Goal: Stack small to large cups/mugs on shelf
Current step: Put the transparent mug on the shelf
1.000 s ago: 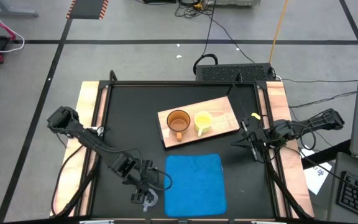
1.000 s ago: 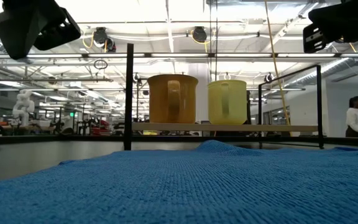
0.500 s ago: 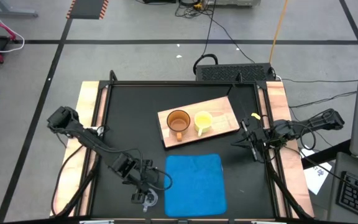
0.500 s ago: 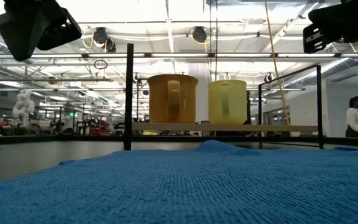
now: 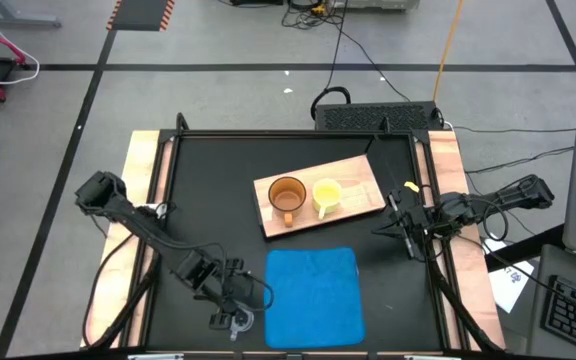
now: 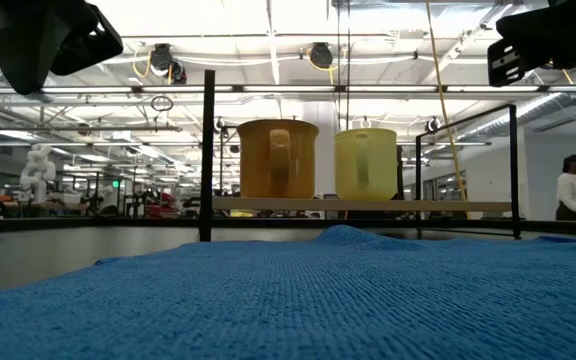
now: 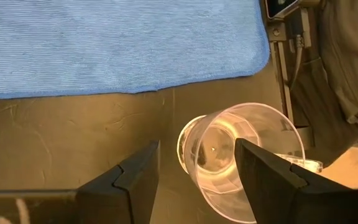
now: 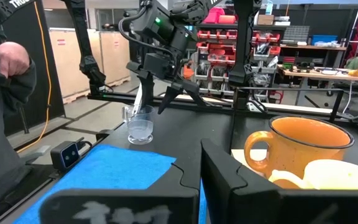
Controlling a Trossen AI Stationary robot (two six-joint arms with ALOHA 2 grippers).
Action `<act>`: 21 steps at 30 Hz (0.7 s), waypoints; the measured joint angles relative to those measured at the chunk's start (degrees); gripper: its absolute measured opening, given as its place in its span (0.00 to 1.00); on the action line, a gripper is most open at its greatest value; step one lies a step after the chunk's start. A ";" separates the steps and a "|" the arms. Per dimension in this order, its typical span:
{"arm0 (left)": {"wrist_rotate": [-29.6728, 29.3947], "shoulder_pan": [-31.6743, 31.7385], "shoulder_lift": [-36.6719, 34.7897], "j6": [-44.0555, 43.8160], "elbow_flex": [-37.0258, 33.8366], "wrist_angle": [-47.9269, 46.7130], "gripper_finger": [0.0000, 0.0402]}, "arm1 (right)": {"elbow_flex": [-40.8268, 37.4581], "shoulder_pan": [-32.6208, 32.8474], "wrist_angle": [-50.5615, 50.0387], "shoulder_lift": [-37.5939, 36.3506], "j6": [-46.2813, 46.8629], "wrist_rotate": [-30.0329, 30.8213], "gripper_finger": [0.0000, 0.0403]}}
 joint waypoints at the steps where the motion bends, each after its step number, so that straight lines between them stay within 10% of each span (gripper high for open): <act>1: -0.11 -0.15 0.00 -0.05 0.00 0.00 0.52 | 0.00 0.00 0.02 0.00 0.00 0.00 0.00; 21: 1.44 -0.43 5.35 1.30 -0.07 2.93 0.52 | 0.00 -0.01 0.25 0.02 0.04 0.00 0.00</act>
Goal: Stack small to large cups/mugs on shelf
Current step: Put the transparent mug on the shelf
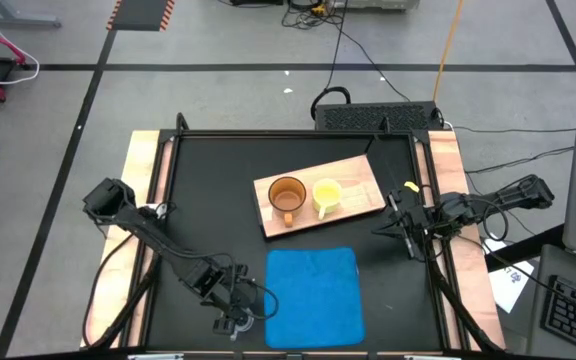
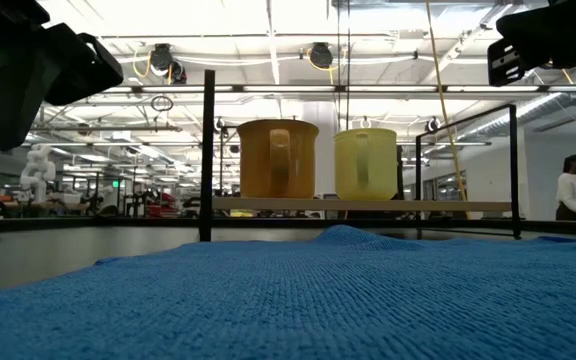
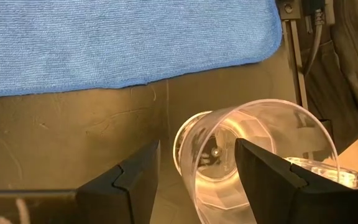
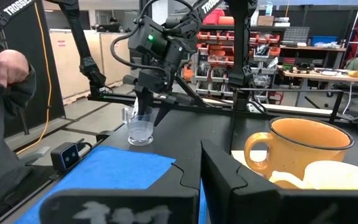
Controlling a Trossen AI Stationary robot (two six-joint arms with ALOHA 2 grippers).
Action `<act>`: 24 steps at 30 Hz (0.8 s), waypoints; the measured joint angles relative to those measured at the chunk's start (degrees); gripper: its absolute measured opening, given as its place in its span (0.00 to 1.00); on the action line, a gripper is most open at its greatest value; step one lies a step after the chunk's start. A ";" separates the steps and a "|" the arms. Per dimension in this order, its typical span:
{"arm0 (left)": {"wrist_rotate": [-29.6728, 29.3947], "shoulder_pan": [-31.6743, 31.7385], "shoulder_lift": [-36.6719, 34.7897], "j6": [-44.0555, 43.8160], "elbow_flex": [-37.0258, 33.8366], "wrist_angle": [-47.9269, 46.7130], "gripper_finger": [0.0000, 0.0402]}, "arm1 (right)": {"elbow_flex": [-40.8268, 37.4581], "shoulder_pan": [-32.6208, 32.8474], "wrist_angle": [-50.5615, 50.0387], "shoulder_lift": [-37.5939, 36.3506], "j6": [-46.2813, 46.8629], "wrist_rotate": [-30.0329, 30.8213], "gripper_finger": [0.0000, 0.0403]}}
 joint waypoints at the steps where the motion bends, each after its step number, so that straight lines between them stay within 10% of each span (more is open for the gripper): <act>1: 0.00 0.00 0.00 0.11 0.00 0.00 0.52 | 0.00 0.00 0.00 -0.01 0.00 0.00 0.00; 24: 0.00 0.00 0.02 1.42 0.02 0.04 0.42 | 0.00 -0.01 -0.03 -0.02 0.04 0.00 0.00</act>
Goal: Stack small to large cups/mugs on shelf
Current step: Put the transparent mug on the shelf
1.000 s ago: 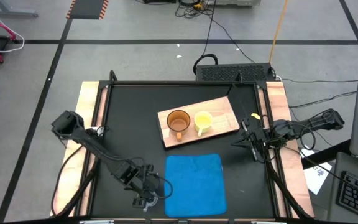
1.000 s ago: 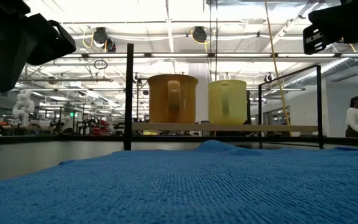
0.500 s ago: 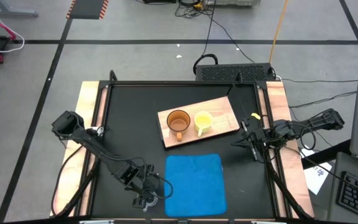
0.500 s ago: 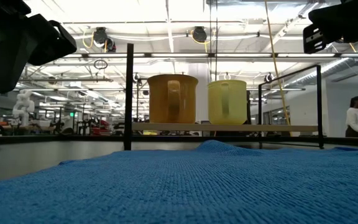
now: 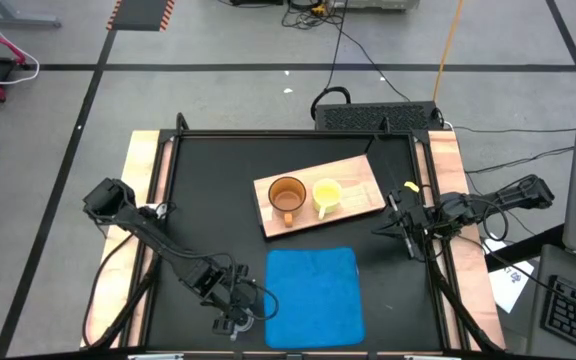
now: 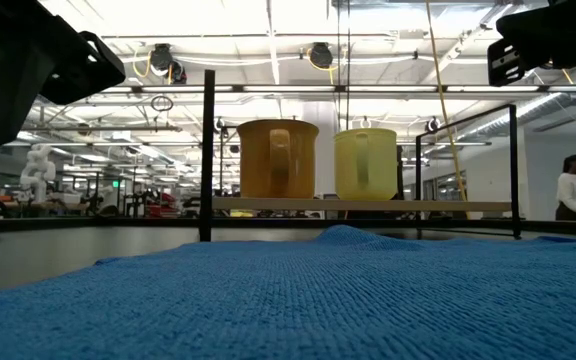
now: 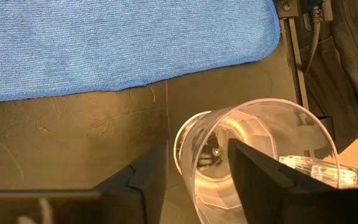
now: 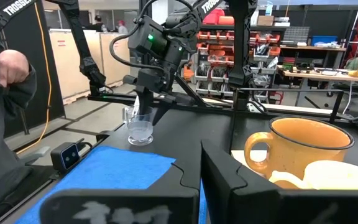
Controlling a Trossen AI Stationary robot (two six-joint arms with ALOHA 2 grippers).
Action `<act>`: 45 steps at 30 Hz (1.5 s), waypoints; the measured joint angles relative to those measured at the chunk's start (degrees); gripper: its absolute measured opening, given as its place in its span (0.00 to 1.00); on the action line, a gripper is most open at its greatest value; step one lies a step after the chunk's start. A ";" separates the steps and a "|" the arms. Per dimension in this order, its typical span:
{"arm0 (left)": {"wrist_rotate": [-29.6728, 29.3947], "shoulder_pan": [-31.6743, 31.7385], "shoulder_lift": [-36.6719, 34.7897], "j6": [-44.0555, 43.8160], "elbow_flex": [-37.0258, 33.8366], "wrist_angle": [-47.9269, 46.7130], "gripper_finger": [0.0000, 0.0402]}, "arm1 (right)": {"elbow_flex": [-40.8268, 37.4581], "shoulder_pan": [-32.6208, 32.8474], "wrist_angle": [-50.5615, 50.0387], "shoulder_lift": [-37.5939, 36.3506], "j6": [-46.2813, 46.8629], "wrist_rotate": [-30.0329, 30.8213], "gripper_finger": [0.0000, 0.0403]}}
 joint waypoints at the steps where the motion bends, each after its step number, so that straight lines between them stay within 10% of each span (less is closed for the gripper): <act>1: 0.00 0.00 0.00 0.00 0.00 0.00 0.39 | 0.00 0.01 0.00 0.02 0.00 0.00 0.00; 15: -0.01 0.42 0.02 -0.30 0.02 -1.72 0.02 | 0.00 0.02 0.00 0.01 0.01 0.00 0.00; 45: -0.90 0.55 0.02 4.08 0.04 -1.68 0.01 | 0.00 0.02 -0.44 0.02 1.05 -0.04 0.00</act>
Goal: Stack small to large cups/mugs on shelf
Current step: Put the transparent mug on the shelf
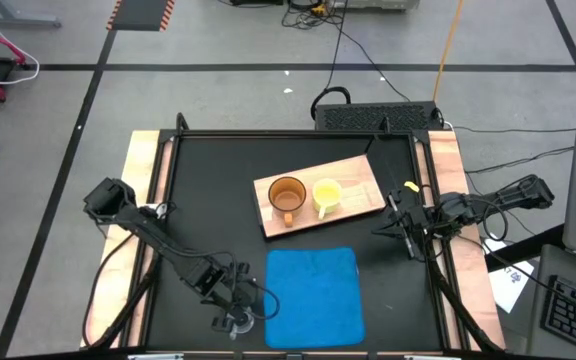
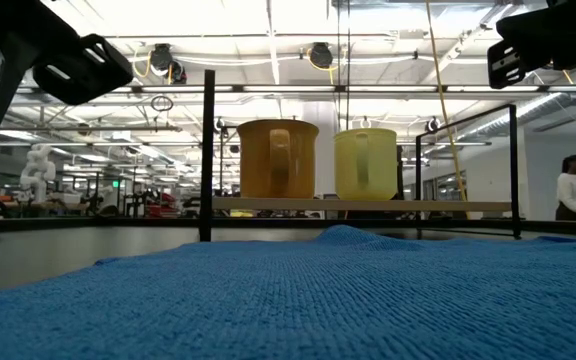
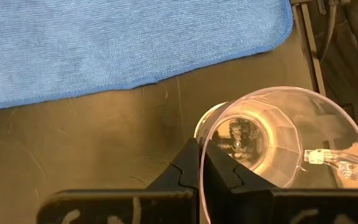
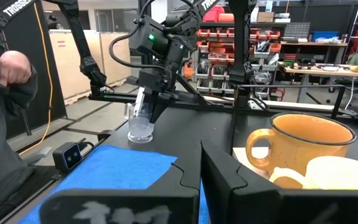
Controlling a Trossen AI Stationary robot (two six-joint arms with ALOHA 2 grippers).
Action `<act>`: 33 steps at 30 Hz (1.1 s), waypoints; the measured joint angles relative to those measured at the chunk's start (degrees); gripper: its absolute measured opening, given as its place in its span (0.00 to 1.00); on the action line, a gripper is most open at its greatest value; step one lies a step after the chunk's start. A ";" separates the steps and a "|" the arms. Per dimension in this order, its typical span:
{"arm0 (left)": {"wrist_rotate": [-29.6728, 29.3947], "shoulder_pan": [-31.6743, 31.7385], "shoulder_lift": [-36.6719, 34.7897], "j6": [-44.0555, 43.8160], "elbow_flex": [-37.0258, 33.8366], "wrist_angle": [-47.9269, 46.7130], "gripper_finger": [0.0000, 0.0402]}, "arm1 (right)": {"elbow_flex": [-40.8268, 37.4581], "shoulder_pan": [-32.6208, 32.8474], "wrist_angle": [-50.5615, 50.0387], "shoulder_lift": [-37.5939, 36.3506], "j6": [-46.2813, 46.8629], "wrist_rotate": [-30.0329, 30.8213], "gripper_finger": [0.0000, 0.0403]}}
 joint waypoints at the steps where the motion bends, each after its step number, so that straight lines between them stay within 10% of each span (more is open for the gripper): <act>1: 0.07 0.04 0.00 0.39 0.00 -0.01 0.01 | 0.00 0.00 0.00 -0.01 -0.02 0.00 0.00; 23: -3.41 3.25 -9.57 2.84 0.19 -10.02 0.00 | 0.00 -0.01 0.02 -0.02 -1.45 0.00 0.00; 33: -6.48 4.02 -9.66 6.68 11.21 -21.69 0.00 | 0.00 0.00 -0.20 -0.02 -2.71 0.00 0.00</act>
